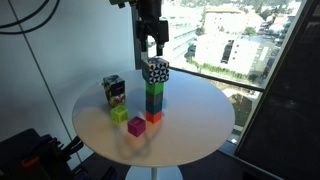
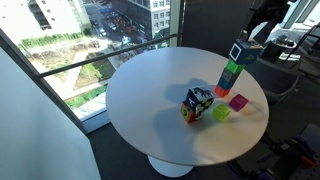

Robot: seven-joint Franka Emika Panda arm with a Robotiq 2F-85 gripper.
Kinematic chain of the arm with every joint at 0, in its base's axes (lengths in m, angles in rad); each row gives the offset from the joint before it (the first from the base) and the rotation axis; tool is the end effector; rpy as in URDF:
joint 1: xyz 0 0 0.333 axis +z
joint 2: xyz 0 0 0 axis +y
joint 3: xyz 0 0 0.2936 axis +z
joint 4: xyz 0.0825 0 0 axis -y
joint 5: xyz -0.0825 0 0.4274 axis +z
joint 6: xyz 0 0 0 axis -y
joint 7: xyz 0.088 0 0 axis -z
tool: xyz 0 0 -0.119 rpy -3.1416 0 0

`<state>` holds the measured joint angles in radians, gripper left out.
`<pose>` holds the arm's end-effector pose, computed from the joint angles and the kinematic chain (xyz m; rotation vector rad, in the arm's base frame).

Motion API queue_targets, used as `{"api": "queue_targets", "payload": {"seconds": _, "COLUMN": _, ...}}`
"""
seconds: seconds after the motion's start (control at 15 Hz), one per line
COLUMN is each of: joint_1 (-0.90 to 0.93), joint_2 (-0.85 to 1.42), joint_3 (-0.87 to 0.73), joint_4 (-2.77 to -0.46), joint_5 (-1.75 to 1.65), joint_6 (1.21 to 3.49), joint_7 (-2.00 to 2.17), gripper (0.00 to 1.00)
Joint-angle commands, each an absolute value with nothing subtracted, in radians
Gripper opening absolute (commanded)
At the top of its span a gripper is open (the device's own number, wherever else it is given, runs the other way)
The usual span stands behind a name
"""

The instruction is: Remove the block with an owl from the stack and stack it on top of the block with a zebra image on top of it

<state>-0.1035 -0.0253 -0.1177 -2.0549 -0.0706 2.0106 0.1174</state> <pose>0.5653 -0.1324 0.3927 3.0454 -0.4725 -0.0343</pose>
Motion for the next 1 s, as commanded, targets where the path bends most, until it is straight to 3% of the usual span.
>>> {"api": "queue_targets", "payload": {"seconds": 0.0, "joint_1": -0.105, "joint_2": 0.000, "joint_3": -0.113, "joint_4": -2.023, "joint_5": -0.069, "joint_6": 2.001, "joint_7": 0.142, "gripper": 1.00}}
{"api": "queue_targets", "payload": {"seconds": 0.93, "joint_1": -0.103, "joint_2": 0.029, "joint_3": -0.110, "joint_4": -2.032, "joint_5": -0.076, "joint_6": 2.028, "joint_7": 0.156, "gripper": 1.00}}
